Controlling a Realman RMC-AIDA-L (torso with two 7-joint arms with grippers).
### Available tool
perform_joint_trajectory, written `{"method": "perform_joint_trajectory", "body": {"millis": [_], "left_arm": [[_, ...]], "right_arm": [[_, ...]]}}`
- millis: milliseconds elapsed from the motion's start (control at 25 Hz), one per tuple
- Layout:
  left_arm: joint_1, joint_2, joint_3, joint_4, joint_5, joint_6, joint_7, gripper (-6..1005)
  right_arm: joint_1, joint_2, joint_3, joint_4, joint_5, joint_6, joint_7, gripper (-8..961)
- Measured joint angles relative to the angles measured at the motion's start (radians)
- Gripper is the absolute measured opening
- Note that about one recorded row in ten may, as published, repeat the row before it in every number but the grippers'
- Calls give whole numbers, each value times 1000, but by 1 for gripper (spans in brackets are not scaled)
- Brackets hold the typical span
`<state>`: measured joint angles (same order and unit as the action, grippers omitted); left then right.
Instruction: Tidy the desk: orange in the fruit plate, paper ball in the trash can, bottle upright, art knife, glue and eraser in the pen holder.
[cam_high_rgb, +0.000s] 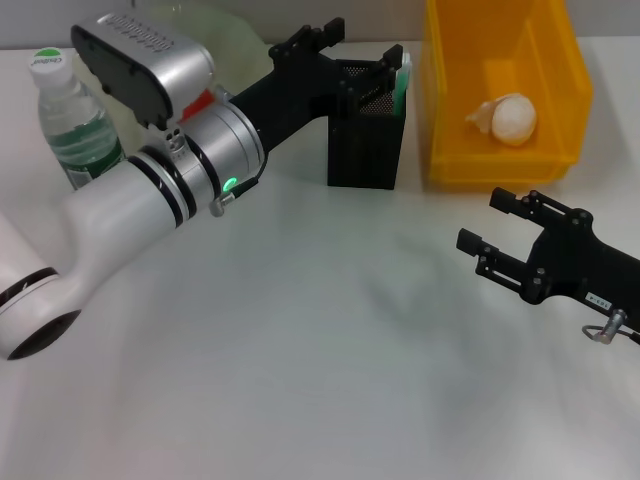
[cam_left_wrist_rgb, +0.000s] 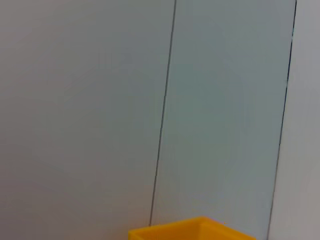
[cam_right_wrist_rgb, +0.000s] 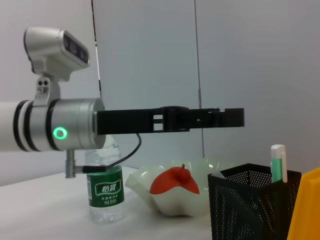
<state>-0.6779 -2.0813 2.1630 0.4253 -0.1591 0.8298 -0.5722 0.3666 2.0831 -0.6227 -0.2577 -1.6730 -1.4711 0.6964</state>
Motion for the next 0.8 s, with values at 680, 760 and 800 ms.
{"method": "perform_joint_trajectory", "body": {"millis": [680, 760, 800], "left_arm": [[132, 70, -52, -97, 328, 413, -244, 800], [132, 103, -151, -189, 500, 543, -290, 800], [136, 119, -178, -199, 560, 572, -298, 800]], "right_arm": [[5, -2, -3, 0, -2, -12, 29, 691], [7, -5, -9, 0, -8, -26, 38, 691], [7, -6, -16, -2, -8, -32, 44, 691]]}}
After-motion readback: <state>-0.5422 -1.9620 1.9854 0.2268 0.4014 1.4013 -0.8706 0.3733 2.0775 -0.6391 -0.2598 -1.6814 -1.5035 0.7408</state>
